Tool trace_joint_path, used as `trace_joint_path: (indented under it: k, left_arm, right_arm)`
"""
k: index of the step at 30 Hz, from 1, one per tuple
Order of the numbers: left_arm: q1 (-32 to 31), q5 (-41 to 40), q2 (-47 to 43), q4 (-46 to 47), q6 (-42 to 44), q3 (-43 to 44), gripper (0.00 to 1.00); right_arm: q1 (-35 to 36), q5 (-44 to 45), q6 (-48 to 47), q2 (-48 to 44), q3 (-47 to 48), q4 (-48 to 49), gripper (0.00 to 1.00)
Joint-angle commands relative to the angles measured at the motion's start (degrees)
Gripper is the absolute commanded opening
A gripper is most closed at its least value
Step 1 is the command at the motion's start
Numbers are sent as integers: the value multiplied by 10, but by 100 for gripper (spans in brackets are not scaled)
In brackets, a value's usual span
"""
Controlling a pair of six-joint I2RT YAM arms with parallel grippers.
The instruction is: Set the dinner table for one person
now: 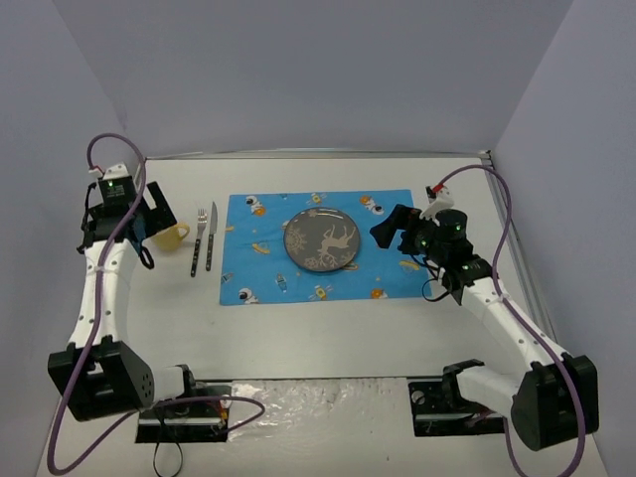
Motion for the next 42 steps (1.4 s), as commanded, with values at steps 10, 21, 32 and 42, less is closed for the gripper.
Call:
trace_joint_path:
  k: [10,21,32,42]
  left_arm:
    - [86,111,215,29,52,178,88]
    - [94,119,296,67,57,172,70]
    - [94,117,325,91,63,178,39]
    - [92,123,278,61,51,188,0]
  right_arm:
    - [17,-72,-40,-92,-49,-16,100]
    - [32,-73,-46,-98,-55,-21,100]
    - [32,-64,-50,-95,-60,-29,100]
    - [33,-96,-56,-78,-53,-29,100]
